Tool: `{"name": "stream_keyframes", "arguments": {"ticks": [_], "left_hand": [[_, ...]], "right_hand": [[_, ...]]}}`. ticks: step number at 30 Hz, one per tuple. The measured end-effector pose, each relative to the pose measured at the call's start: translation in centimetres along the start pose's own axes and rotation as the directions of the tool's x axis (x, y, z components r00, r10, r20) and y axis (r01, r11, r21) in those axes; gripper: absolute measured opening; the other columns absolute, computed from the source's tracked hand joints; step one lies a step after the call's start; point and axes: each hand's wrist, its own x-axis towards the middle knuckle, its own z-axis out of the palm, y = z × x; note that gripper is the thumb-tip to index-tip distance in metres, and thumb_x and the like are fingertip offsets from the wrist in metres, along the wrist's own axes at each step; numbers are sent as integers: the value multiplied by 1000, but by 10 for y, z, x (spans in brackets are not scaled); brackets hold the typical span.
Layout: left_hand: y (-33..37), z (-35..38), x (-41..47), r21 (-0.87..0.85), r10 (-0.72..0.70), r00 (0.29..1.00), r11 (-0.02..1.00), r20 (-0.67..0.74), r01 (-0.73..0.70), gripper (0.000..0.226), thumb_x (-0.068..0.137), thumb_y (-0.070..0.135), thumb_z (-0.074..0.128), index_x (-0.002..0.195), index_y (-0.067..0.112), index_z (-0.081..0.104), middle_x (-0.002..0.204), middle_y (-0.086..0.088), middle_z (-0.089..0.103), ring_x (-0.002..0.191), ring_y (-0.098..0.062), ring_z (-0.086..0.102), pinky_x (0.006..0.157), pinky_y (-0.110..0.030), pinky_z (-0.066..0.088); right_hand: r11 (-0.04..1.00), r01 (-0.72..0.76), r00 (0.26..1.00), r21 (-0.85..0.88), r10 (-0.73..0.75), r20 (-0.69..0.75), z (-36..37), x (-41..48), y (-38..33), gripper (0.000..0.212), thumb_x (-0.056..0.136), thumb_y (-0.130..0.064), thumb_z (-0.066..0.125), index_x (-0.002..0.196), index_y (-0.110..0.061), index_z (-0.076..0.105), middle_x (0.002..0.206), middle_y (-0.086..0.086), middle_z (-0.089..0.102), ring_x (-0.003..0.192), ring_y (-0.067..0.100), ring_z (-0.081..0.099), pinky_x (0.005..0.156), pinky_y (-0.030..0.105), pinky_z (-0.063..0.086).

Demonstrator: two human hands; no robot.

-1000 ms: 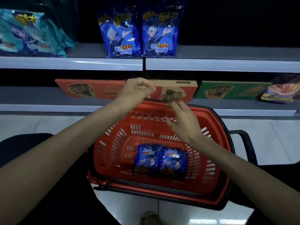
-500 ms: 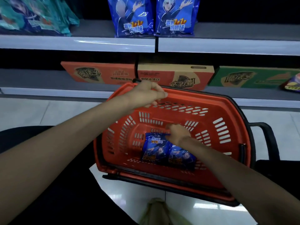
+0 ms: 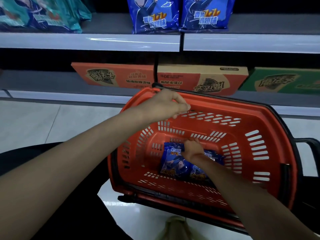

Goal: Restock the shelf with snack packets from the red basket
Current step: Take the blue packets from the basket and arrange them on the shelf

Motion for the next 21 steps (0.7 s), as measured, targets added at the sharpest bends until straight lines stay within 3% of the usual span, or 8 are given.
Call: {"name": "stream_keyframes", "arguments": {"ticks": [3, 6, 9, 12, 14, 17, 21], "left_hand": [[-3, 0, 2, 15, -5, 1000, 1000, 1, 5, 21, 101, 35, 65, 114, 20, 72, 111, 0, 76, 106, -17, 72, 94, -36, 56], [-3, 1, 3, 7, -2, 1000, 1000, -7, 2, 22, 101, 34, 64, 115, 18, 72, 111, -1, 76, 106, -17, 72, 92, -33, 56], [-2, 4, 2, 14, -2, 1000, 1000, -4, 2, 21, 102, 32, 64, 115, 17, 71, 113, -3, 75, 108, -20, 72, 91, -33, 56], [-2, 8, -1, 25, 1, 1000, 1000, 2, -1, 21, 102, 29, 63, 116, 16, 71, 115, -4, 74, 110, -22, 71, 78, -25, 55], [-2, 10, -4, 29, 7, 1000, 1000, -5, -7, 20, 102, 27, 65, 114, 15, 72, 114, -5, 75, 110, -25, 70, 70, -19, 50], [-6, 14, -6, 44, 24, 999, 999, -37, -22, 22, 98, 28, 71, 114, 12, 73, 115, -12, 75, 109, -28, 71, 81, -27, 53], [-10, 18, -8, 217, 79, 995, 974, -61, -64, 47, 89, 36, 81, 128, 15, 66, 120, -8, 71, 105, -23, 70, 95, -35, 55]], "right_hand": [[998, -24, 999, 62, 27, -36, -1, -1, -3, 12, 91, -19, 74, 102, -14, 71, 120, 7, 65, 127, 29, 51, 109, 45, 47], [970, -81, 997, 228, 84, -2, -5, -5, -3, 11, 89, -14, 77, 98, -18, 74, 96, 0, 71, 100, 20, 70, 88, 36, 60], [901, -111, 994, 420, 90, 69, -17, -7, -1, 17, 88, -8, 77, 89, -24, 71, 94, -5, 70, 85, 12, 67, 74, 26, 54], [848, -97, 994, 520, 52, 101, -34, -15, 1, 26, 89, -7, 78, 80, -24, 62, 102, -3, 66, 96, 16, 63, 75, 23, 48], [836, -67, 995, 545, 12, 103, -49, -22, 5, 23, 88, -8, 80, 83, -22, 62, 108, 1, 68, 106, 19, 65, 84, 27, 49], [789, -3, 996, 614, -54, 74, -83, -42, 15, 18, 89, -8, 79, 93, -19, 65, 114, 2, 68, 111, 18, 62, 91, 29, 47], [768, 122, 990, 629, -140, -20, -140, -76, 24, 23, 88, -5, 79, 91, -19, 62, 100, 1, 71, 100, 24, 69, 87, 34, 56]]}}
